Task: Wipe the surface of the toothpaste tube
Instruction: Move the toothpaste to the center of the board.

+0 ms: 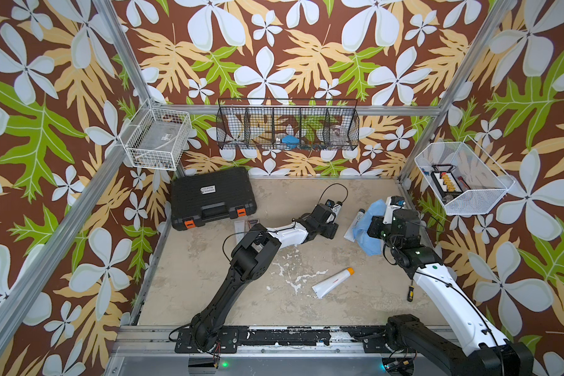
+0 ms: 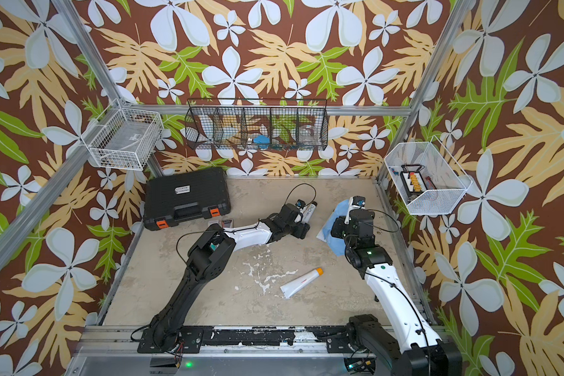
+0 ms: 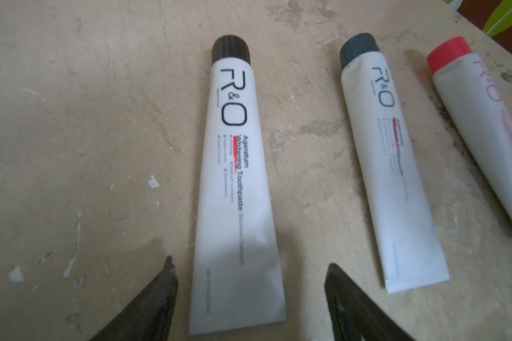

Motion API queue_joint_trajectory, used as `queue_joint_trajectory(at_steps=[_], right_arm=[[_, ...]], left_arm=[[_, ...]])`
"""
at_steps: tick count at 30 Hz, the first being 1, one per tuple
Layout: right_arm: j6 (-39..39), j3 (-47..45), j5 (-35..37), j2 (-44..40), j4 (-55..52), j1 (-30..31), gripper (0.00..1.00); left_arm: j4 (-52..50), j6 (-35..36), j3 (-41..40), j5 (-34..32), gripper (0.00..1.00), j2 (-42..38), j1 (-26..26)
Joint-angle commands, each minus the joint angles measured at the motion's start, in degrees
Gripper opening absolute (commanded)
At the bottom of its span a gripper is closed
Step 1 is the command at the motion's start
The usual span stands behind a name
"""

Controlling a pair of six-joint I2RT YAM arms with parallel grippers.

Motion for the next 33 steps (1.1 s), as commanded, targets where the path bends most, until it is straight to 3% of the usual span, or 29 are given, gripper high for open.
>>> queue_joint_trajectory(at_steps=[1,12,14,17,20,27,33], right_arm=[[-0.1,0.2,-0.6,-0.1,-0.1,0.0,0.00],[0.0,0.7,-0.8,-0.7,-0.5,0.0,0.00],[0.0,0.7,-0.7,-0.8,-0.6,0.0,0.00],[0.1,1.0,-0.3,-0.9,-1.2,0.0,0.00],[0.2,1.1,-0.4,-1.3,-1.2,0.0,0.00],[-0.1,0.9,-0.5,-1.7,-1.2,0.0,0.00],[-0.2,1.2,-1.3,-1.1,-0.9,0.0,0.00]], left_arm=[[-3.2,1.9,3.4,-1.6,0.80,2.2,-0.1],[-9.4,2.7,14.3,-2.9,0.75,9.2,-0.1],[-9.9,2.6,15.3,-2.9,0.70,9.8,-0.1],[-9.9,2.4,15.8,-2.2,0.54,9.7,-0.1],[-9.9,2.4,16.0,-2.0,0.50,9.8,0.0],[-9.9,2.3,14.6,-1.7,0.39,8.6,0.0],[-6.0,2.6,5.4,-2.8,0.32,2.4,0.0]])
